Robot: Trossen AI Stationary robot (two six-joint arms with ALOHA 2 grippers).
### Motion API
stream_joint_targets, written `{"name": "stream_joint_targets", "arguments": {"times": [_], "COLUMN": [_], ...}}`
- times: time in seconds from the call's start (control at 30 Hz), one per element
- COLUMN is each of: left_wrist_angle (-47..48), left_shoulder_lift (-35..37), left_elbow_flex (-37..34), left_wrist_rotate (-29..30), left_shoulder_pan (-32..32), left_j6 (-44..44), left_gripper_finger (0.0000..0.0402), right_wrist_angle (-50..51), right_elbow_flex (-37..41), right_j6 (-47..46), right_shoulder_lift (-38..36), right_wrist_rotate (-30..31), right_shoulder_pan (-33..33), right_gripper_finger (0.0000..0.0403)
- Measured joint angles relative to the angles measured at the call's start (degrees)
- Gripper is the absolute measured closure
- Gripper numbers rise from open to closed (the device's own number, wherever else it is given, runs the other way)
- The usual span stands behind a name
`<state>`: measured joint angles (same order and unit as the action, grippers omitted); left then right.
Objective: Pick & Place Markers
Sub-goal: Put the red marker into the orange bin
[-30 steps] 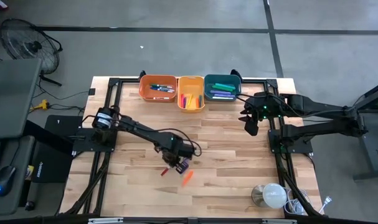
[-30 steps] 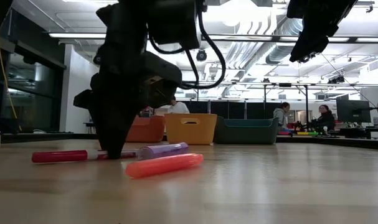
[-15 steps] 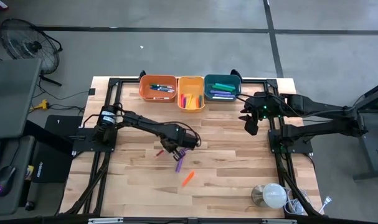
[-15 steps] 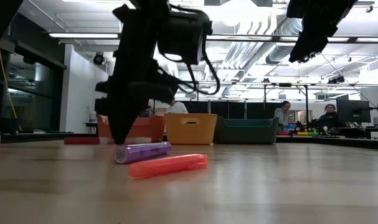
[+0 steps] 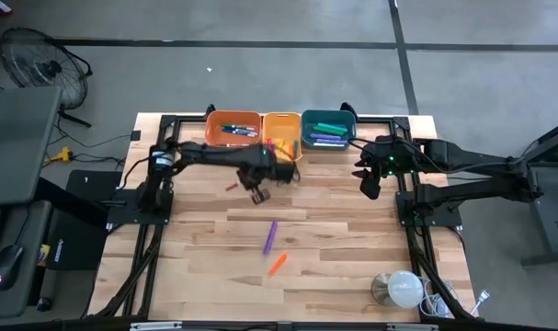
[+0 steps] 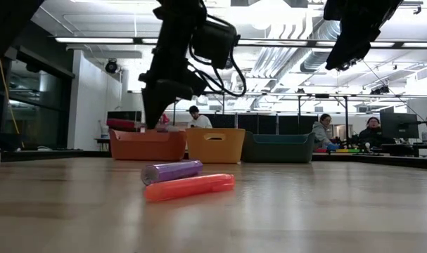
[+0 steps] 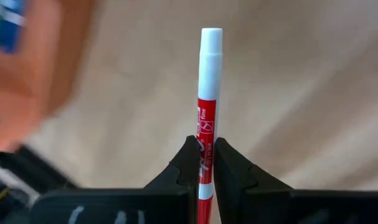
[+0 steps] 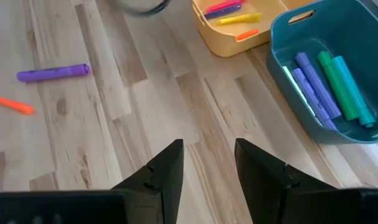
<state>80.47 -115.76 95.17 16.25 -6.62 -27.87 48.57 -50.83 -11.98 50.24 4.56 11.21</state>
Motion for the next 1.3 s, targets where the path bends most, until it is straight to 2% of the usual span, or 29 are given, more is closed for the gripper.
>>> {"name": "stream_joint_targets", "arguments": {"times": [0.17,0.47,0.77,0.87,1.13,1.3], "left_wrist_angle": [2.6,2.5,-1.0,-2.3,-8.9,-9.0], "left_shoulder_lift": [0.1,0.1,0.2,0.2,-0.7,-1.3], "left_elbow_flex": [4.2,10.8,11.1,11.1,11.1,11.1], "left_wrist_rotate": [4.0,7.7,7.0,4.0,2.5,-0.4], "left_shoulder_pan": [-6.2,-17.2,-26.2,-28.4,-31.2,-32.1], "left_j6": [8.3,25.9,45.8,52.5,63.8,65.4], "left_gripper_finger": [0.0385,0.0385,0.0385,0.0385,0.0385,0.0385], "right_wrist_angle": [0.0,0.0,0.0,0.0,0.0,-1.0], "right_elbow_flex": [0.0,0.0,0.0,0.0,0.0,0.0], "right_j6": [-1.0,-3.0,-6.1,-6.2,-9.0,-9.5], "right_shoulder_lift": [0.0,0.0,0.0,0.0,0.0,0.0], "right_wrist_rotate": [0.7,1.5,3.4,4.1,6.9,7.5], "right_shoulder_pan": [0.0,0.0,0.0,0.0,0.0,0.0], "right_gripper_finger": [0.0269,0.0269,0.0269,0.0269,0.0269,0.0269]}}
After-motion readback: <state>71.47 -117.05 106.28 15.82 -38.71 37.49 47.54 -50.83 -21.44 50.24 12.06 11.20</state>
